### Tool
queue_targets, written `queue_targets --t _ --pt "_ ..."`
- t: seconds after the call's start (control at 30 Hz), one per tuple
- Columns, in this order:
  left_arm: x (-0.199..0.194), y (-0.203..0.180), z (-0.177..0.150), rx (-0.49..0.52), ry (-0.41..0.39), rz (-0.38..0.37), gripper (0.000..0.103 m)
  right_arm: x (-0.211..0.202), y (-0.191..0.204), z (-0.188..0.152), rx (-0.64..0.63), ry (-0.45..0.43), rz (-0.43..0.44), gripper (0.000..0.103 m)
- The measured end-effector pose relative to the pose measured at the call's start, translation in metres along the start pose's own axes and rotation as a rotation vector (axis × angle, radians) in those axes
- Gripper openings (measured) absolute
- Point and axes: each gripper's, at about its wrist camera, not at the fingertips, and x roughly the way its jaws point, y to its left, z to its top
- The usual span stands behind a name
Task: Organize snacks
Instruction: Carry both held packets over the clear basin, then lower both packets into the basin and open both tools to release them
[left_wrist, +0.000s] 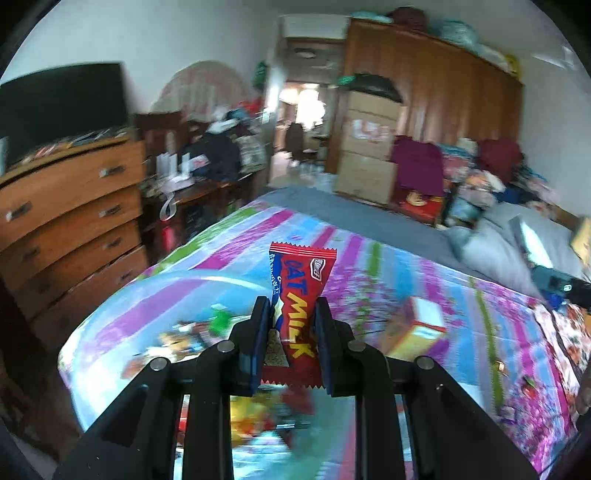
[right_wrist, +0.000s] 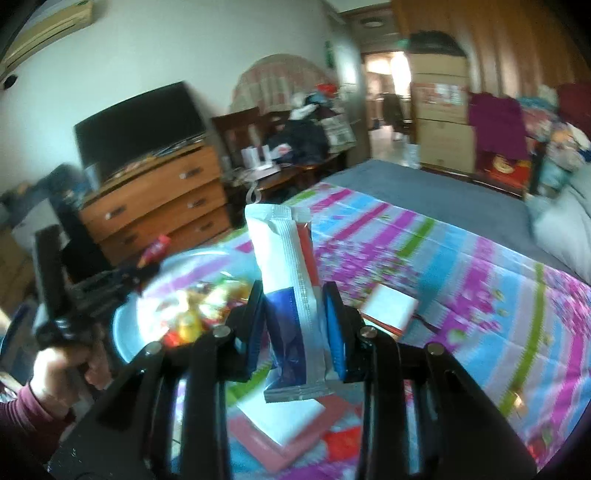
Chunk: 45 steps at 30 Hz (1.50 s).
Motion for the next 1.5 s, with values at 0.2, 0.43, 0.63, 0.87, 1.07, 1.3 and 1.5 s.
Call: queue_targets --t 0.2,0.43,0.63,0.87,1.07,1.3,1.5 --pt "0.014 0.054 -0.007 -0.077 0.035 0.078 0.024 0.050 0.040 0.015 -0.029 0.069 0.068 0.031" --pt "0.027 0.076 -0.018 -0.094 0.070 0.106 0.024 0.091 0.072 0.021 -0.057 0.135 0.112 0.031" --pt "0.035 0.084 -0.017 -0.107 0.086 0.111 0.024 0.116 0.089 0.022 -0.063 0.177 0.122 0.031" --pt "0.041 0.090 -0.017 -0.111 0.094 0.116 0.024 0.126 0.094 0.022 -0.062 0.199 0.116 0.031" --pt "0.042 0.089 -0.017 -0.111 0.094 0.117 0.024 0.130 0.099 0.023 -0.065 0.204 0.115 0.031" --pt "0.042 0.091 -0.017 -0.112 0.094 0.117 0.024 0.131 0.101 0.022 -0.064 0.202 0.115 0.031" --pt "0.042 0.090 -0.016 -0.112 0.094 0.116 0.024 0.131 0.100 0.022 -0.065 0.204 0.114 0.031"
